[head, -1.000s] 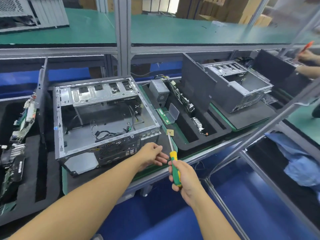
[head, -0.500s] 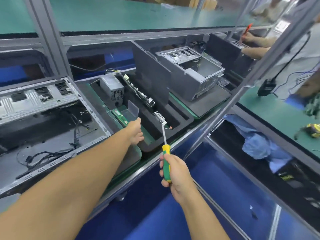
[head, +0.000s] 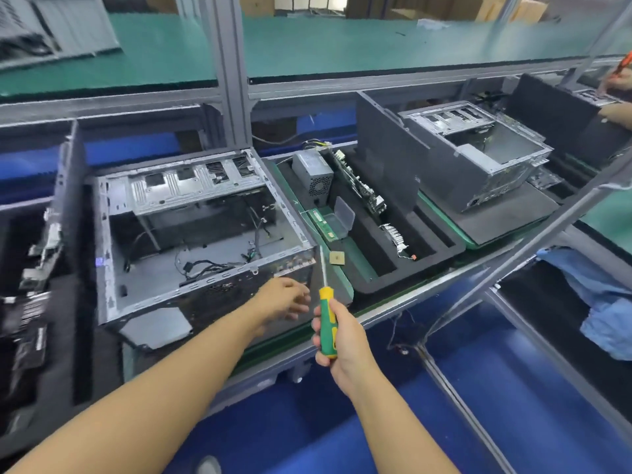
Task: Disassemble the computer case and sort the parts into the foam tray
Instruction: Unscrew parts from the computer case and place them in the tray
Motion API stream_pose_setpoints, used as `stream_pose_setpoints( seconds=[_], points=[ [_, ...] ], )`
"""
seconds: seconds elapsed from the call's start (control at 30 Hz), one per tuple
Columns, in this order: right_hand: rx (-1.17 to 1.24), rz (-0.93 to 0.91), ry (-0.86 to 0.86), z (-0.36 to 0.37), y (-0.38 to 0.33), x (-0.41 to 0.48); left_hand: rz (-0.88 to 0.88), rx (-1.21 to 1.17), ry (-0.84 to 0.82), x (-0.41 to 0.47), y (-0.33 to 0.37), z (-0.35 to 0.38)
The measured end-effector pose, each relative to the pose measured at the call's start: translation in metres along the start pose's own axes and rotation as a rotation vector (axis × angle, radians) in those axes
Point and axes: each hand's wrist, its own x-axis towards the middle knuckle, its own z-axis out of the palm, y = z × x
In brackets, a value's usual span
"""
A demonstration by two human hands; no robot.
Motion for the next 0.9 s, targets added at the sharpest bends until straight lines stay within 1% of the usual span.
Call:
stream_pose_setpoints(
  seconds=[0.1, 0.17, 0.2, 0.3, 0.33, 0.37, 0.43, 0.47, 0.5, 0.53, 0.63, 0.7, 0.9],
  points=[
    [-0.097, 0.043, -0.048, 0.018, 0.020, 0.002, -0.118, -0.230, 0.113, -0.017, -0.046, -0.030],
    [-0.175, 0.061, -0.061, 0.026, 0.035, 0.002, -0.121, -0.206, 0.234, -0.026, -0.074, -0.046],
    [-0.206, 0.070, -0.062, 0.028, 0.043, 0.002, -0.093, -0.117, 0.290, -0.030, -0.087, -0.053],
    [-0.273, 0.082, -0.056, 0.031, 0.067, -0.002, 0.028, 0.356, 0.403, -0.042, -0.114, -0.074],
    [-0.309, 0.071, -0.061, 0.032, 0.075, -0.003, 0.043, 0.406, 0.432, -0.043, -0.120, -0.079],
    [-0.357, 0.054, -0.068, 0.033, 0.082, -0.004, 0.043, 0.394, 0.449, -0.043, -0.124, -0.083],
    [-0.445, 0.017, -0.071, 0.036, 0.091, -0.004, -0.017, 0.082, 0.470, -0.038, -0.124, -0.088],
    [-0.473, 0.006, -0.062, 0.038, 0.092, -0.003, -0.047, -0.101, 0.452, -0.036, -0.122, -0.087],
    [-0.493, -0.002, -0.056, 0.041, 0.093, -0.001, -0.053, -0.226, 0.433, -0.035, -0.120, -0.084],
    [-0.502, -0.008, -0.057, 0.044, 0.093, 0.000, -0.045, -0.300, 0.409, -0.034, -0.116, -0.081],
    [-0.499, -0.023, -0.065, 0.052, 0.092, 0.003, -0.027, -0.484, 0.276, -0.038, -0.106, -0.068],
    [-0.504, -0.035, -0.081, 0.056, 0.093, 0.002, -0.011, -0.551, 0.231, -0.043, -0.106, -0.059],
    [-0.582, -0.054, -0.175, 0.068, 0.107, -0.005, 0.041, -0.705, 0.359, -0.061, -0.135, -0.068]
  ],
)
